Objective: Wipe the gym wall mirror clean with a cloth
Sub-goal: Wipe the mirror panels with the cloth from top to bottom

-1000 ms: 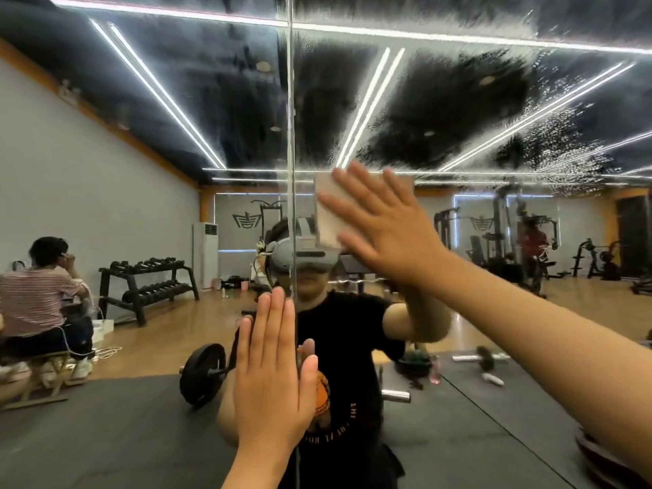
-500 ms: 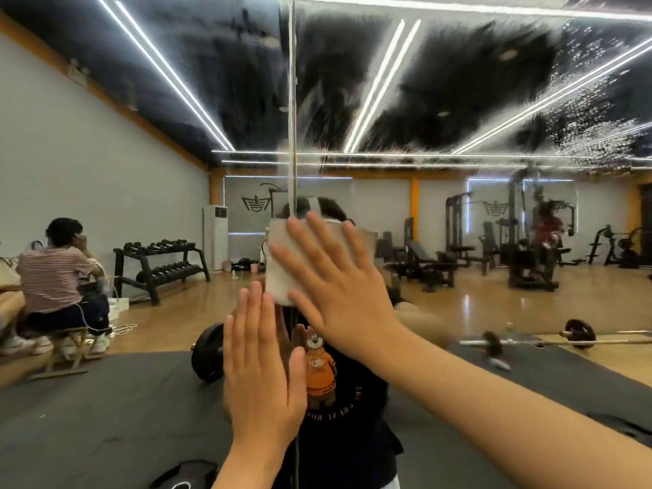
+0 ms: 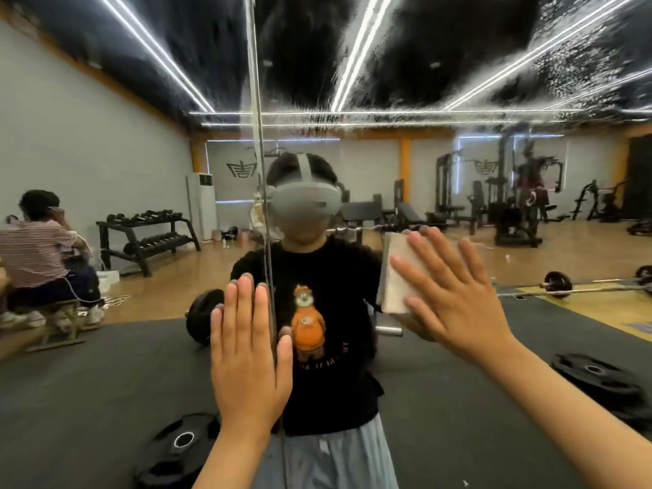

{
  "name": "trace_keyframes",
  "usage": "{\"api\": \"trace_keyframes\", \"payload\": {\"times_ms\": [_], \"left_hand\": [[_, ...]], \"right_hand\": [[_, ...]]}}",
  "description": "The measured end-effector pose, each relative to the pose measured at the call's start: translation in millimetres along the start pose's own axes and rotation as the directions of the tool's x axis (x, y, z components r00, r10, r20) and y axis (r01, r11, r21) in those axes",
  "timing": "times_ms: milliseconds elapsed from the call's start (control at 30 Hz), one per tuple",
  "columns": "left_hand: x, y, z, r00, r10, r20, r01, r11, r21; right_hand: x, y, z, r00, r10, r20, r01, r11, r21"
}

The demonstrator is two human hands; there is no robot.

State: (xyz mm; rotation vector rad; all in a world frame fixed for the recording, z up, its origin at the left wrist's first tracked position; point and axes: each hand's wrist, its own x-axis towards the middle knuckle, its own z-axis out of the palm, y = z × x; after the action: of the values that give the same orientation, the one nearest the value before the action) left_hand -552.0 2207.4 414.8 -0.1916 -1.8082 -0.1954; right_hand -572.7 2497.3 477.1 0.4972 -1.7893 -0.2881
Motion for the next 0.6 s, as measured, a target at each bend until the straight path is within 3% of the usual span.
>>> {"api": "trace_keyframes", "payload": {"times_ms": [67, 167, 300, 333, 400, 500, 600], "left_hand": [[0, 1, 0, 1.0, -0.011, 0.001, 0.011, 1.0, -0.006], [0, 4, 0, 1.0, -0.027, -0.001, 0.027, 1.0, -0.009], [1, 7, 0, 1.0, -0.029, -0.011, 0.029, 0.999, -0.035], [1, 8, -1, 0.999, -0.033, -0.013, 0.032, 0.998, -0.058], [2, 8, -5, 0.999, -0.026, -0.018, 0.024, 0.992, -0.128], [-6, -6, -14, 0.999, 0.029, 0.035, -0.021, 0.979, -0.203], [-28, -25, -21, 0.996, 0.001, 0.087, 0.011, 0.991, -0.131]], "right_hand": [[-21, 34, -3, 0.986, 0.162, 0.033, -0.163, 0.986, 0.03], [-43, 51, -5, 0.901, 0.431, 0.058, -0.435, 0.893, 0.118], [-28, -7, 7, 0.649, 0.761, -0.005, -0.739, 0.632, 0.234], [-20, -32, 8, 0.627, 0.779, -0.008, -0.754, 0.609, 0.245], [-8, -88, 8, 0.692, 0.722, 0.01, -0.698, 0.664, 0.268], [2, -177, 5, 0.865, 0.494, 0.095, -0.495, 0.803, 0.331], [5, -221, 6, 0.931, 0.35, 0.101, -0.362, 0.857, 0.367]]}}
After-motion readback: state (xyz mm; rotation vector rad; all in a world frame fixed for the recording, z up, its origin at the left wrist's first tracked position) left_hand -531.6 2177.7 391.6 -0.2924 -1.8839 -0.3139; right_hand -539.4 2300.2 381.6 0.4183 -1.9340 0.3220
